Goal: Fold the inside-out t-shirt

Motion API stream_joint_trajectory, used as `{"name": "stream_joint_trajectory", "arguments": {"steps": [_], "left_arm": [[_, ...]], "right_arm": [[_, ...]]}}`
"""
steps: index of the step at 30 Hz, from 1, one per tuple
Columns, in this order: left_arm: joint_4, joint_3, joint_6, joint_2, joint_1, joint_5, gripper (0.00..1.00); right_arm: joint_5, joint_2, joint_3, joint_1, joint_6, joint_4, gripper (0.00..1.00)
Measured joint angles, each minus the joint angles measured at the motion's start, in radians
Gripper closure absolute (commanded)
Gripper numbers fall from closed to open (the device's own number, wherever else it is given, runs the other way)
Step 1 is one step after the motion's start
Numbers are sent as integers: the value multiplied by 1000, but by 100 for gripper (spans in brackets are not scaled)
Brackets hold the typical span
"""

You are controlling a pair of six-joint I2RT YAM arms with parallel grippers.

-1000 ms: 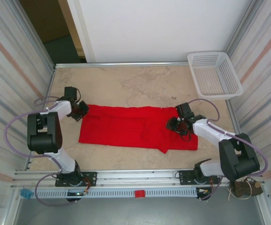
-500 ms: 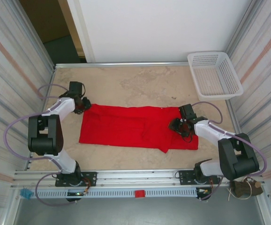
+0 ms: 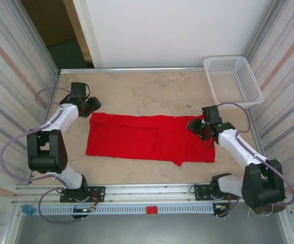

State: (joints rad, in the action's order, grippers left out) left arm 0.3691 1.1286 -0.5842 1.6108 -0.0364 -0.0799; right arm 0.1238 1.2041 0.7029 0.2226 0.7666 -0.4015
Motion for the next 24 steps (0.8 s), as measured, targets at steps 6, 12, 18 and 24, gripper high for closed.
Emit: {"name": "stream_joint_trajectory", "arguments": {"steps": [6,12,18,24], "left_arm": [[-74,29,-47,146,-47,-98,60],[-138,-124,-87,174,-69,-115,59],[-173,-126,-93,175,-61,-130,58],[-162,-119,-89,169,-64,-130,55]], "right_arm": [[16,51,5,-47,-23,6,74],[28,69,5,-136,-40,17,66],[32,109,6,-177,-66,24,58],[39,166,11,-177,-80,47,62]]}}
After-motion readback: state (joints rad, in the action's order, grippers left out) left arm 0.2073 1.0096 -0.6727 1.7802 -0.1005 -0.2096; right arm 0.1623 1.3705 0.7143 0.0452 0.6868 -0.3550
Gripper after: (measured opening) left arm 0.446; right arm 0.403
